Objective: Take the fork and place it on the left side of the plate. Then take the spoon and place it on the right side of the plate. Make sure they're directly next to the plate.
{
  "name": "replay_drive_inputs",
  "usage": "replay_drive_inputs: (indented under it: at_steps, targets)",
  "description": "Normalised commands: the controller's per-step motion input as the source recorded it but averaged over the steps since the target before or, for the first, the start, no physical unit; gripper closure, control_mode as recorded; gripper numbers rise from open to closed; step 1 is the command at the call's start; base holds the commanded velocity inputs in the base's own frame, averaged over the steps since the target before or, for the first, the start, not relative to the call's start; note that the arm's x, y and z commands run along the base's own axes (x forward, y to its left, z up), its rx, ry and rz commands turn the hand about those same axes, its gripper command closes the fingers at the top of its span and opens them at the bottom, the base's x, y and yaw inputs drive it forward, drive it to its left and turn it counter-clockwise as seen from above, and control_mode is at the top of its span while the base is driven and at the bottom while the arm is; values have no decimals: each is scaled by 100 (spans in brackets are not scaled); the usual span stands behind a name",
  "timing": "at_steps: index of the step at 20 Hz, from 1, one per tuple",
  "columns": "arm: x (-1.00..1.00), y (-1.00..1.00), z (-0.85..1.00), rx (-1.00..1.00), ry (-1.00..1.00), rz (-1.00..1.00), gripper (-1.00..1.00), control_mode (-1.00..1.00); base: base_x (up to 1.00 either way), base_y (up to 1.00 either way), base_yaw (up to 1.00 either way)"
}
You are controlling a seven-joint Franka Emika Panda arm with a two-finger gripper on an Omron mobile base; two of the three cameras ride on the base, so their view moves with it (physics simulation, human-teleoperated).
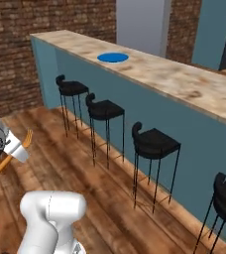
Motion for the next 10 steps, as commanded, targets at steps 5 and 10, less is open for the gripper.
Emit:
replay_drive_inputs:
  at_steps: [5, 10]
  targets:
    - [0, 0, 0, 0, 0, 0, 100, 100, 100, 100, -37]
    - [0, 0, 0, 0, 0, 0, 100, 100, 100, 100, -38]
